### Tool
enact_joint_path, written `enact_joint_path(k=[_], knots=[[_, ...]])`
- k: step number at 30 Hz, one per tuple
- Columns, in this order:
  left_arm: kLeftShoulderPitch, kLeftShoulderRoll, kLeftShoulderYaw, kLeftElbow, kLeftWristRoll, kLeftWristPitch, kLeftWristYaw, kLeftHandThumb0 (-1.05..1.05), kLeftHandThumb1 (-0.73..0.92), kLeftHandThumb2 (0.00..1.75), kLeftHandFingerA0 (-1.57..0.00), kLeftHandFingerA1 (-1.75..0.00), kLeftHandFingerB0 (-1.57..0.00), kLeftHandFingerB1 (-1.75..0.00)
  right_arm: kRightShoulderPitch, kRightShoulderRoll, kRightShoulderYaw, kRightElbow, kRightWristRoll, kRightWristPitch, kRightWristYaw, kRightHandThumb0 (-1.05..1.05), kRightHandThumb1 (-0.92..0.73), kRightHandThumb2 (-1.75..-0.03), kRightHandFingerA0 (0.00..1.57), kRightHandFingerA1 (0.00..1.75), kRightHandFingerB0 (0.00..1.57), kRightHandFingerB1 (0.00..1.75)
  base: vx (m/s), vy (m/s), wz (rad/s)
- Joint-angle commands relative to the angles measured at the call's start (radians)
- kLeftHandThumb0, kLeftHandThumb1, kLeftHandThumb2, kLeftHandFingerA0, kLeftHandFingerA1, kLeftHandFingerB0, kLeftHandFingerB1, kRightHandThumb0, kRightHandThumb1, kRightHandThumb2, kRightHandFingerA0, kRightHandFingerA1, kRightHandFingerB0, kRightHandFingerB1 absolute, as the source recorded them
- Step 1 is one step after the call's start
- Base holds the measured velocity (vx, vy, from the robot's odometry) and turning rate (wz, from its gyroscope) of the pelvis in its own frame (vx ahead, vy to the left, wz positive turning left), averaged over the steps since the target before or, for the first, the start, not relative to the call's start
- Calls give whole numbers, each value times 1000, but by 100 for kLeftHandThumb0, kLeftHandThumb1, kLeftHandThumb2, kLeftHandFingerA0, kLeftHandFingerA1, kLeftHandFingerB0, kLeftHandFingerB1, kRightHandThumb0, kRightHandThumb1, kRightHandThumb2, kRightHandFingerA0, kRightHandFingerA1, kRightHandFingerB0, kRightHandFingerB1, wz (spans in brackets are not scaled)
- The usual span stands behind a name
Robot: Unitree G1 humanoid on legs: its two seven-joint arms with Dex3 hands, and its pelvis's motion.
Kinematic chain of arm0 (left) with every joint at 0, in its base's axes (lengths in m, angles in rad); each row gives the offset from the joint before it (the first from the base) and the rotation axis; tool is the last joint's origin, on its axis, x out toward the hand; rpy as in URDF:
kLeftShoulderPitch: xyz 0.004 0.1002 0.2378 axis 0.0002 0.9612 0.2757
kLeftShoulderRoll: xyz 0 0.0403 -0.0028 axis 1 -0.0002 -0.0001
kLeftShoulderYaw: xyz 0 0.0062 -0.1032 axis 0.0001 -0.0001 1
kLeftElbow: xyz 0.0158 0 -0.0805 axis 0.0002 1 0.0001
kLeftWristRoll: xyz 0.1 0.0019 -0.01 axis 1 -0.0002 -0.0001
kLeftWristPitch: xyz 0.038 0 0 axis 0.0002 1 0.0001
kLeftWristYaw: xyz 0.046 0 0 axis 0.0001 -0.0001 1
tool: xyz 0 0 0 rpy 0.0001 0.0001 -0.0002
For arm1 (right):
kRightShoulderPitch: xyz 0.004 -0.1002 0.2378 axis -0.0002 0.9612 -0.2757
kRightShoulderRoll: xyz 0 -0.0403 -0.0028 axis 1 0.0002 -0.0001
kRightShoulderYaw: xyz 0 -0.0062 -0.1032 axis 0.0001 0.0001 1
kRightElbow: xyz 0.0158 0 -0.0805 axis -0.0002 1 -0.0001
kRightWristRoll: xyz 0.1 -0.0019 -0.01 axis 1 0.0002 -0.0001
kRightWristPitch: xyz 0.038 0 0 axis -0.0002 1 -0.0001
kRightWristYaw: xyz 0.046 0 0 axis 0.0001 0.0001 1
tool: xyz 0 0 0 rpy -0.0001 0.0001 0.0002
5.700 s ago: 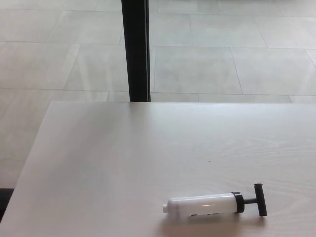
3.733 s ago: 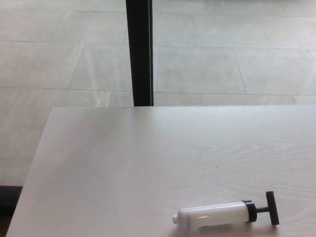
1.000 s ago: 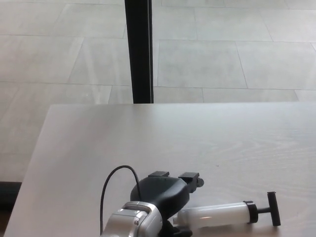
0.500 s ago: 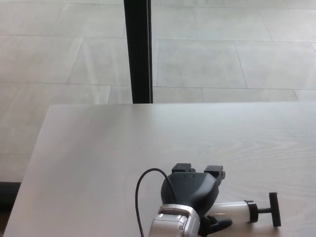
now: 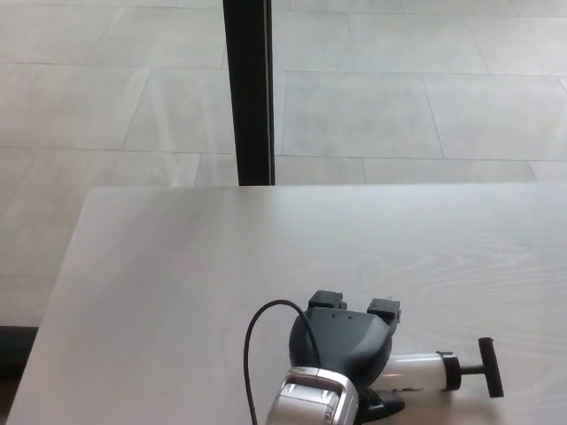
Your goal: The robot uses its left hand to lift the air pump kept on the middle of the desk and use the right hand to pull out the handle
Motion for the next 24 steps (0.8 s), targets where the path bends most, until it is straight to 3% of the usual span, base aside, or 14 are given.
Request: enact_joint_path(k=[1,6,7,8,9,10,11,12,14,15,17,19,22,24], knots=[[-33,58,-72,28,124,151,-224,-87,59,99,0,-45,-6,-38,-5,-21,-13,18,-24,6,-19,-74,-86,-66,37,55,43,39,0,0,0],[-35,32,-92,49,135,161,-235,-89,60,99,-2,-44,-7,-35,-17,-21,-14,40,-26,1,-20,-77,-85,-65,38,58,45,40,0,0,0],[-27,15,-91,53,128,163,-227,-87,59,99,-2,-46,-7,-34,-20,-20,-15,54,-25,-9,-16,-75,-69,-110,38,65,31,50,0,0,0],[-28,6,-90,56,128,164,-228,-86,59,99,-3,-48,-7,-33,-23,-20,-13,57,-30,-9,-20,-76,-84,-67,39,60,43,40,0,0,0],[-23,-1,-90,60,134,155,-212,-84,58,94,-7,-57,-6,-36,-27,-20,-12,61,-33,-7,-23,-73,-84,-65,38,62,44,40,0,0,0],[-11,-9,-83,62,137,136,-171,-40,41,103,-10,-57,0,-51,-30,-18,-10,59,-39,1,-33,-74,-84,-66,39,59,45,40,0,0,0],[2,-20,-72,66,140,121,-128,-78,73,62,-27,-63,-18,-37,-33,-18,-10,60,-43,1,-39,-73,-83,-65,38,59,46,40,0,0,0],[15,-31,-61,73,141,109,-82,-78,73,62,-27,-63,-18,-37,-35,-17,-11,64,-46,-3,-41,-73,-83,-65,38,59,46,40,0,0,0],[37,-48,-31,75,137,60,-4,-72,60,95,-51,-76,-15,-49,-44,-13,-16,61,-41,13,-48,-72,-82,-65,39,63,45,40,0,0,0],[52,-59,-1,70,113,20,42,-64,77,63,-65,-110,-22,-42,-44,-11,-14,53,-48,24,-62,-73,-81,-65,40,61,45,40,0,0,0],[73,-70,34,72,95,-39,114,-55,76,62,-80,-116,-25,-45,-45,-9,-13,44,-53,33,-73,-70,-80,-65,41,61,45,40,0,0,0],[78,-75,45,82,100,-73,158,-53,78,61,-82,-117,-29,-47,-50,-9,-10,40,-59,42,-79,-69,-81,-65,41,59,45,40,0,0,0],[83,-75,64,94,90,-141,216,-25,73,72,-78,-159,-39,-52,-56,-8,-11,50,-63,36,-86,-67,-80,-64,45,57,45,40,0,0,0],[93,-80,87,102,68,-188,253,-19,70,76,-78,-166,-44,-52,-58,-5,-12,54,-66,33,-92,-68,-80,-64,46,56,44,40,0,0,0]])
